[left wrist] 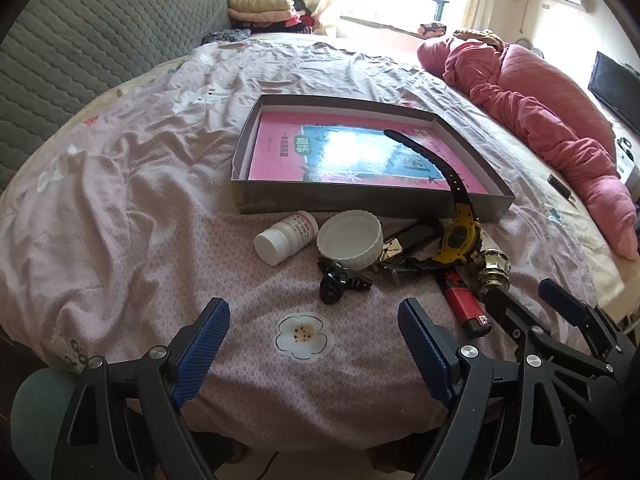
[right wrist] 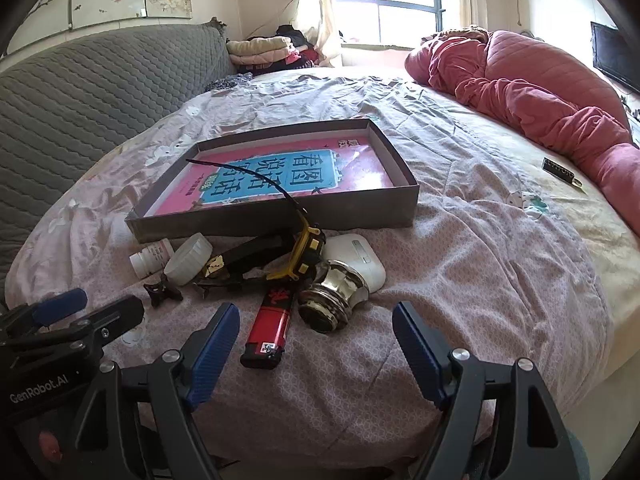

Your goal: Organize rigid objects

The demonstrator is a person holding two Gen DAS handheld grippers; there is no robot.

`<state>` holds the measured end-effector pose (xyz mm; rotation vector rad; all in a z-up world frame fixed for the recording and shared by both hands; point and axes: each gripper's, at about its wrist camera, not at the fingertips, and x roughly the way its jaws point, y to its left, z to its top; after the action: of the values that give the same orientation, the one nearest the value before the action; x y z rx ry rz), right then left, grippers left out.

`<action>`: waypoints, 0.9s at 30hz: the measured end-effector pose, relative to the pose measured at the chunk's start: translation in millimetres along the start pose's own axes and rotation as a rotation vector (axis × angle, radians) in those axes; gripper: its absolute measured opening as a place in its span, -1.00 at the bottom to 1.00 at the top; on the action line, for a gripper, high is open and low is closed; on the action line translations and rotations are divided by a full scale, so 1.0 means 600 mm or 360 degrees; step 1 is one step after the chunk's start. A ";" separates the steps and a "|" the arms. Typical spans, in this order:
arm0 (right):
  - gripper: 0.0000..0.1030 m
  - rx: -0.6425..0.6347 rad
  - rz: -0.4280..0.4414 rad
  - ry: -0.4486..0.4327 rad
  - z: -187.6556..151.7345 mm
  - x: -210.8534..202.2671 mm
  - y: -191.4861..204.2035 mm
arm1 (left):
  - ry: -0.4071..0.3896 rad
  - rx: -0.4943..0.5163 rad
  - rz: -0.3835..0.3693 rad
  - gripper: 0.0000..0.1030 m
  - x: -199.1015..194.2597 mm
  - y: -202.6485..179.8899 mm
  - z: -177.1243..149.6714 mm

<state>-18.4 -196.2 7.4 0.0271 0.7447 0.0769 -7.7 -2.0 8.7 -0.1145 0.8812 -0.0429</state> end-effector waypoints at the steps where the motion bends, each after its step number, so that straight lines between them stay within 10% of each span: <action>1: 0.51 -0.0001 -0.0002 -0.0007 0.001 -0.002 0.000 | -0.0003 -0.0001 0.0004 0.68 0.000 -0.001 -0.001; 27: 0.52 0.0028 -0.0009 -0.0018 0.002 -0.001 -0.006 | 0.0005 0.0017 0.0015 0.68 0.001 -0.009 -0.004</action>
<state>-18.0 -199.9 8.4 0.0424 0.7345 0.0645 -9.0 -7.5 7.5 -0.1004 0.8847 -0.0387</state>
